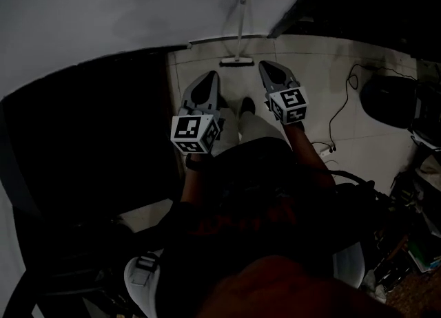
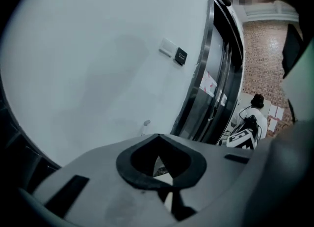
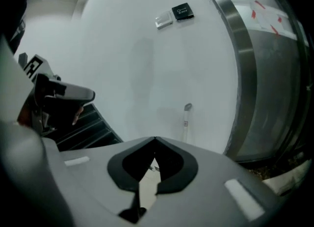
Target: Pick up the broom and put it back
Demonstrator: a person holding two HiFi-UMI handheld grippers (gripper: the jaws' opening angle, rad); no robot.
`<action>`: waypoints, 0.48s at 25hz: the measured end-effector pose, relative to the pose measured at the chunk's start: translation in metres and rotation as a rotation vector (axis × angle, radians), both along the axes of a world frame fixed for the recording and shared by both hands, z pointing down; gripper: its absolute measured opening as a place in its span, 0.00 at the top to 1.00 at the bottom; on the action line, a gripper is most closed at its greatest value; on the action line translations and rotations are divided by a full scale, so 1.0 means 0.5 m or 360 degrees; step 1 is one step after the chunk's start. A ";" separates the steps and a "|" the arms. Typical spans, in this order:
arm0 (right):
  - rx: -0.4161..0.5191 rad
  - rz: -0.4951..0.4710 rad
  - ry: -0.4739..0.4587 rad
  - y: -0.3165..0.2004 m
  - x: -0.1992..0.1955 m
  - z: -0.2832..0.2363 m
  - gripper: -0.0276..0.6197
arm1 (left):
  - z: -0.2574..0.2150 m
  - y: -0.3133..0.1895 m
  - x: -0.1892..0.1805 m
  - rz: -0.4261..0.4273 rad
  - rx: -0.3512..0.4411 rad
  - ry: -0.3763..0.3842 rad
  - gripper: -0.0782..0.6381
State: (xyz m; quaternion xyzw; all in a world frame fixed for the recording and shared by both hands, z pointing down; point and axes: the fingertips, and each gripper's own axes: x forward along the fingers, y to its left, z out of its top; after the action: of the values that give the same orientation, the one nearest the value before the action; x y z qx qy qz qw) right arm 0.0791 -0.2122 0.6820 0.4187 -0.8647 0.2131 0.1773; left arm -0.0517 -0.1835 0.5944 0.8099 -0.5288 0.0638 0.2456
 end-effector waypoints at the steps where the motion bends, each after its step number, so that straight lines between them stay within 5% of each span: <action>1: 0.0000 0.0010 0.0029 -0.015 -0.003 0.022 0.95 | 0.003 -0.016 -0.007 -0.0006 0.0012 0.0022 0.88; 6: -0.0152 0.0121 0.0049 -0.118 -0.016 0.168 0.88 | 0.001 -0.044 -0.068 -0.0113 0.0104 -0.0017 0.88; 12: -0.0288 0.0157 0.0165 -0.289 -0.062 0.357 0.74 | 0.041 0.021 -0.161 -0.0296 0.0019 -0.0184 0.88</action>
State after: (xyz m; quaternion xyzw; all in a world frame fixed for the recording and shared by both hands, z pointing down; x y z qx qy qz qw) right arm 0.0480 -0.3565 0.8607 0.4536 -0.8099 0.2768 0.2482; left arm -0.1320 -0.1727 0.6148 0.7537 -0.6154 0.0842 0.2148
